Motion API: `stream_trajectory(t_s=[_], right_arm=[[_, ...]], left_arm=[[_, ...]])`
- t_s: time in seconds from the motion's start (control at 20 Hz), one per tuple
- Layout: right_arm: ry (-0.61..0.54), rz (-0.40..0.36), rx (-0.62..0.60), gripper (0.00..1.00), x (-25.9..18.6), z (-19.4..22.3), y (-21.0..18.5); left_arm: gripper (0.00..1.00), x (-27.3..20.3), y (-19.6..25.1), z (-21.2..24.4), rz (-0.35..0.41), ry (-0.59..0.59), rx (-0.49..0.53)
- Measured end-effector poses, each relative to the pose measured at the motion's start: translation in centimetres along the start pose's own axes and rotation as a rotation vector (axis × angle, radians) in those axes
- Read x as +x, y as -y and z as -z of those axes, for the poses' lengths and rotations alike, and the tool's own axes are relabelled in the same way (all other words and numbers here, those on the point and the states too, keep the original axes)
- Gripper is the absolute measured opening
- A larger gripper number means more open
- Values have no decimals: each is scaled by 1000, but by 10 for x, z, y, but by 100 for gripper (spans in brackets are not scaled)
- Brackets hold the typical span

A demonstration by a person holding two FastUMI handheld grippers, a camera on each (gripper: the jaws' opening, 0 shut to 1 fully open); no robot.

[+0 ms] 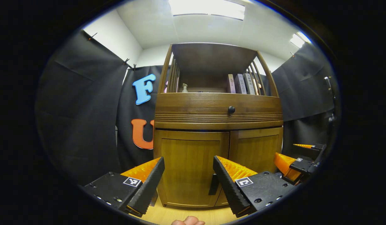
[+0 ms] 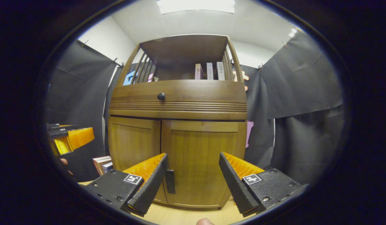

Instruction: Open the right door of the double-door shoe cabinet with the right hand, and open the left door with the left hand.

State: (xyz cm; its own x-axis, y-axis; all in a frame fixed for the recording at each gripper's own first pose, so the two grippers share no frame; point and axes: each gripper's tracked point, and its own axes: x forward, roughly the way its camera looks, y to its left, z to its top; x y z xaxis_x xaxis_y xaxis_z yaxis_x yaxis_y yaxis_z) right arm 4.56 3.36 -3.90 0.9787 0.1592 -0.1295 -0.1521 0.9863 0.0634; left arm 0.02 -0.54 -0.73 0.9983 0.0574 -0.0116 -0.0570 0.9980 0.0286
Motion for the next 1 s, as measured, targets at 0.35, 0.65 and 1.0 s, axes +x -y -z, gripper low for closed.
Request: stream_trajectory(t_s=[0.35,0.65,1.0], right_arm=[[-60,-37,1,100,35,30,-23],[-144,-81,34,100,64,64,-42],[-253,-96,28,95,96,112,-56]], left_arm=[[93,2,-16,4,-26,-12,12],[93,3,-31,5,-57,-7,32],[94,8,-39,13,-76,-32,47]])
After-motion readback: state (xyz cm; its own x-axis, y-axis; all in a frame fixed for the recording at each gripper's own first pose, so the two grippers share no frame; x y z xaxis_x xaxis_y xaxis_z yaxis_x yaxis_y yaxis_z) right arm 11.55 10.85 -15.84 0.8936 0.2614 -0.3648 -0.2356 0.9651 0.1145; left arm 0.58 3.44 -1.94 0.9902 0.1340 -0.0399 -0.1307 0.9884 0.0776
